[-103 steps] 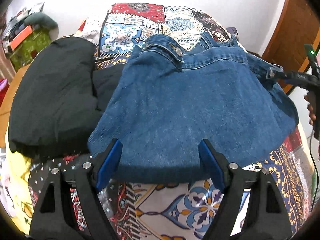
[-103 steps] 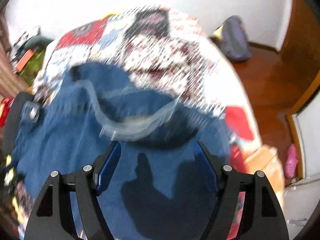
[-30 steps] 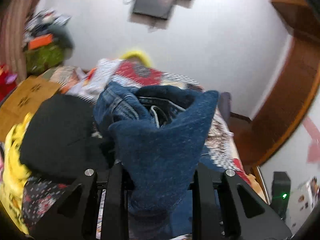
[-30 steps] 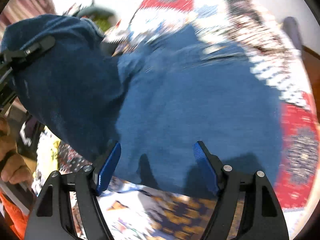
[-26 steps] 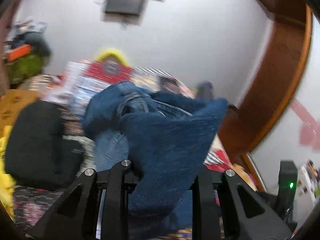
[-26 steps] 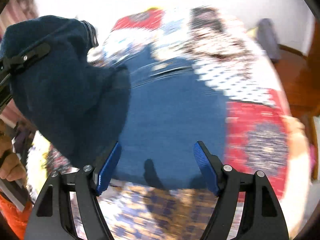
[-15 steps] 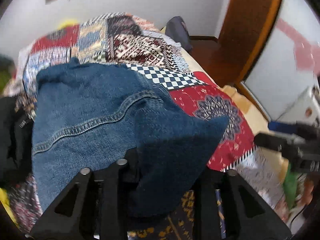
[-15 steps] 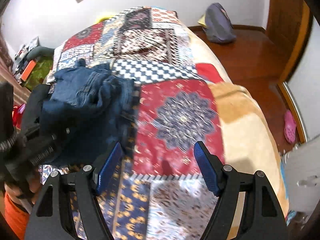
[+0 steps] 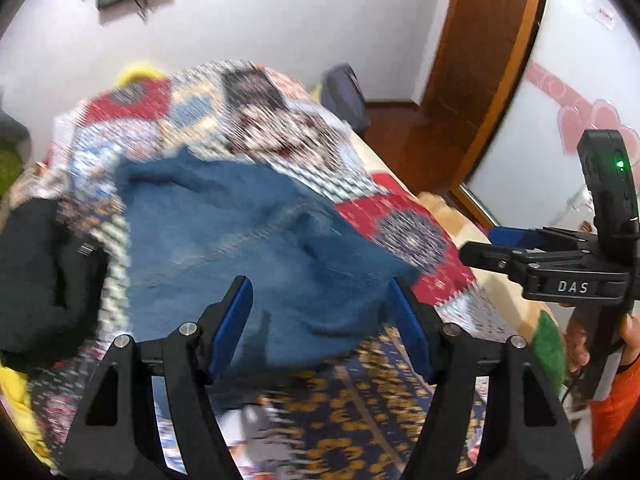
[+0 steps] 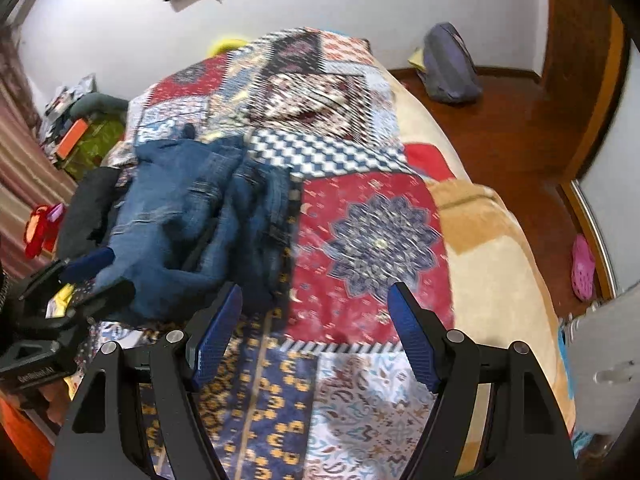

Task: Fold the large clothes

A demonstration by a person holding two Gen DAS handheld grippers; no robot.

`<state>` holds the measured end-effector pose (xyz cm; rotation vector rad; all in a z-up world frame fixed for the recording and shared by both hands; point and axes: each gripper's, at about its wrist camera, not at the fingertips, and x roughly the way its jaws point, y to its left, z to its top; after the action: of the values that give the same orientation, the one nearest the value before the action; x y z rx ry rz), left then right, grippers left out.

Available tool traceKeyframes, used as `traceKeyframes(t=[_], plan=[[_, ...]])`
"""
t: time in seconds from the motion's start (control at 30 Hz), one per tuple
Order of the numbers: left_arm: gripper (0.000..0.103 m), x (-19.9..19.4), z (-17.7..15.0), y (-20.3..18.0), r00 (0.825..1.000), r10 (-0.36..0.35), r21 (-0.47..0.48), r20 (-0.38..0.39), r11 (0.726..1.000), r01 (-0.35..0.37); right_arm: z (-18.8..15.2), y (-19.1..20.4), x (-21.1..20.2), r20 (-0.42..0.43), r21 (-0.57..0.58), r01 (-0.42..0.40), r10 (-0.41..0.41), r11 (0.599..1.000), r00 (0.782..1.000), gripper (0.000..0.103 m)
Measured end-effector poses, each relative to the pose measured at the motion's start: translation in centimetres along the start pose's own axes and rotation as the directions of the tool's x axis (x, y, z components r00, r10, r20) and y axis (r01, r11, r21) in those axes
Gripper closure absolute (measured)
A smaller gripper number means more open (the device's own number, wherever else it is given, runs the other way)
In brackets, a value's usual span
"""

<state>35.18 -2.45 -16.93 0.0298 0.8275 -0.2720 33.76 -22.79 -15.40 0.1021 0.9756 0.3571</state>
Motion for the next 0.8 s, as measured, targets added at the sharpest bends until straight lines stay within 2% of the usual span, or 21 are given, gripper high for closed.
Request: traceKeyframes(t=[0.1,0.2,0.3,0.43,0.53,0.57,0.6,0.7,0.8], plan=[[0.032,-1.1,0.0,2.4,0.994,0.107,0.015,0.029,0.994,-0.108,0.9,2.0,0.0,0.023,-0.036,-0.036,0.037,0.999,0.999,0.031],[0.032,-0.4,-0.5,5.1,0.98,0.2,0.009,-0.008,0.98,-0.2,1.9,4.1,0.7,0.033,-0.07,-0.07,0.072,0.995,0.997,0.031],[0.032,0.9,-1.7,7.6,0.976,0.205,-0.038,-0.079,0.977,-0.209,2.4,6.0,2.4,0.013,-0.106,-0.095,0.097,0.99,0.995,0.031],[0.031,3.4,-4.2,9.0,0.969,0.178,-0.068,-0.17,0.979,-0.192,1.8,6.8,5.4,-0.048,-0.132,-0.101,0.096,0.986,0.994,0.031],[0.03,3.8,-5.9,9.0,0.973,0.165,-0.068,-0.159,0.982,-0.178,0.5,5.5,7.5,-0.104,-0.119,-0.09,0.077,0.989,0.992,0.031],[0.028,3.7,-6.3,8.8,0.974,0.168,-0.068,-0.149,0.981,-0.18,-0.1,4.5,8.3,-0.127,-0.094,-0.102,0.09,0.99,0.988,0.027],[0.025,3.5,-6.5,8.8,0.975,0.17,-0.07,-0.143,0.981,-0.182,-0.7,3.4,8.9,-0.135,-0.058,-0.112,0.104,0.992,0.985,0.022],[0.024,3.5,-6.8,8.8,0.978,0.162,-0.083,-0.135,0.981,-0.174,-1.9,1.2,9.8,-0.153,0.025,-0.162,0.164,0.986,0.975,0.019],[0.024,3.2,-6.5,8.5,0.976,0.174,-0.065,-0.134,0.981,-0.183,-1.9,1.6,9.4,-0.153,0.026,-0.146,0.148,0.989,0.977,0.019]])
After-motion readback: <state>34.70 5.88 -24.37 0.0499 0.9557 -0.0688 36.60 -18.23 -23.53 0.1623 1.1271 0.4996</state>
